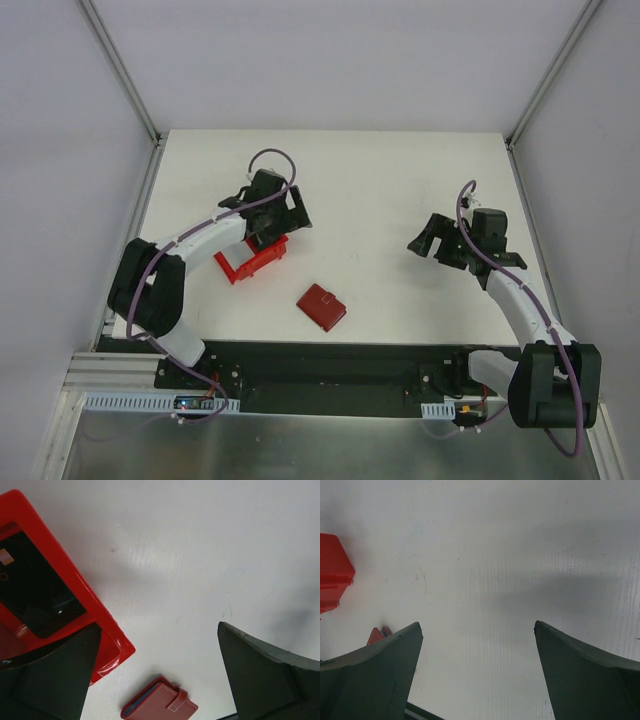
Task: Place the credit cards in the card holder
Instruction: Move the storage box to the card holder.
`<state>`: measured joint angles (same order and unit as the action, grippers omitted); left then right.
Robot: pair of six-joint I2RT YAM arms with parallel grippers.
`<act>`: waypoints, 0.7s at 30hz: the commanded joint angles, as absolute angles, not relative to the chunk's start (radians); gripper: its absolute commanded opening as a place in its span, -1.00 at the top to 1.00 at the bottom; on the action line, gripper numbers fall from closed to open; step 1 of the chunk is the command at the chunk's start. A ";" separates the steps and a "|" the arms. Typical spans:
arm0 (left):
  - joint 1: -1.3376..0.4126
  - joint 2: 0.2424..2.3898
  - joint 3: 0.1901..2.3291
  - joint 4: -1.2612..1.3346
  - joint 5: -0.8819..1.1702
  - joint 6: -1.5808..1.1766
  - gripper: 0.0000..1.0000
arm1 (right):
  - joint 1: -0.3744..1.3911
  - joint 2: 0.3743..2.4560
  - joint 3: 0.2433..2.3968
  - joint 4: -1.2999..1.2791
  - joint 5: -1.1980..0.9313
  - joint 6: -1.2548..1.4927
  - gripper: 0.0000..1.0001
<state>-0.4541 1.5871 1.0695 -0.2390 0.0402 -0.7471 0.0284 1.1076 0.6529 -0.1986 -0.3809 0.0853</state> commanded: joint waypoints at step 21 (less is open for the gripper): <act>-0.493 1.295 1.065 -0.252 -0.250 -0.647 -0.98 | 0.331 1.242 0.877 -0.173 -0.319 0.124 -0.86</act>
<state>-0.5518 1.4475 1.1553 -0.2211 -0.1158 -0.6922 0.2249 1.1664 0.7471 -0.1970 -0.4026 0.1017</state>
